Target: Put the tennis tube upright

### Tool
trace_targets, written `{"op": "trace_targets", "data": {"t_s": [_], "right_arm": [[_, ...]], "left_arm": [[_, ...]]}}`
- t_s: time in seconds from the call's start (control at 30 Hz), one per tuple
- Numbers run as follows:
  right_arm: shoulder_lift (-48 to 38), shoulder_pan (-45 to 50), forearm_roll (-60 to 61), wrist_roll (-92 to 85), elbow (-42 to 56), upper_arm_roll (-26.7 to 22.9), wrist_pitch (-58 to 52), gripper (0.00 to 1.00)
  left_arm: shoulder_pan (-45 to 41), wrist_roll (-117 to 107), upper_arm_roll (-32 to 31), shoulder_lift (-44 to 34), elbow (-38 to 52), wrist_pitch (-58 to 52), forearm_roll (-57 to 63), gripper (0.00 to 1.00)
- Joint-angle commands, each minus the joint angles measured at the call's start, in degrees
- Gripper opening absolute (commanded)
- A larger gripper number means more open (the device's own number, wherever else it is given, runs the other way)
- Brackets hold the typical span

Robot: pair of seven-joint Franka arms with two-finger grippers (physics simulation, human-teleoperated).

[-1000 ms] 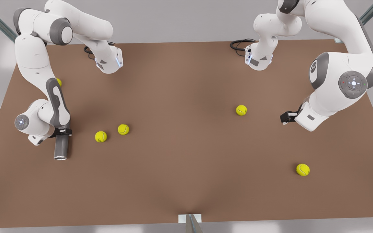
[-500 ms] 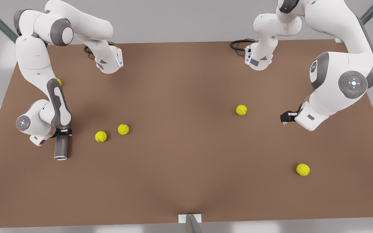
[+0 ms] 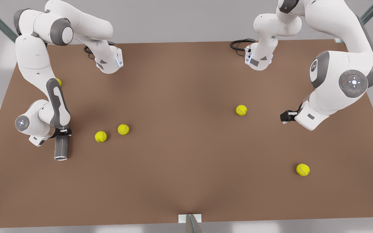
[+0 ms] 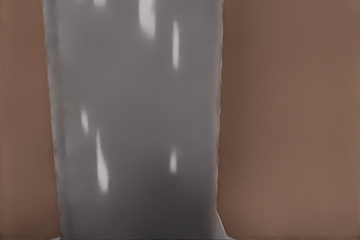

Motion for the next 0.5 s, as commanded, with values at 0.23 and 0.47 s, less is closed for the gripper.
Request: {"op": "trace_targets", "data": {"t_s": [0.23, 0.47], "right_arm": [[-5.2, 2.4, -3.5, -1.6, 8.2, 4.3, -10.5, 0.7], [-5.3, 29.0, -4.6, -1.7, 25.1, 4.3, -19.4, 0.7]], "left_arm": [[0.0, 0.1, 0.0, -0.2, 0.1, 0.0, -0.1, 1.0], [0.0, 0.0, 0.1, -0.3, 0.1, 0.0, -0.5, 1.0]]}}
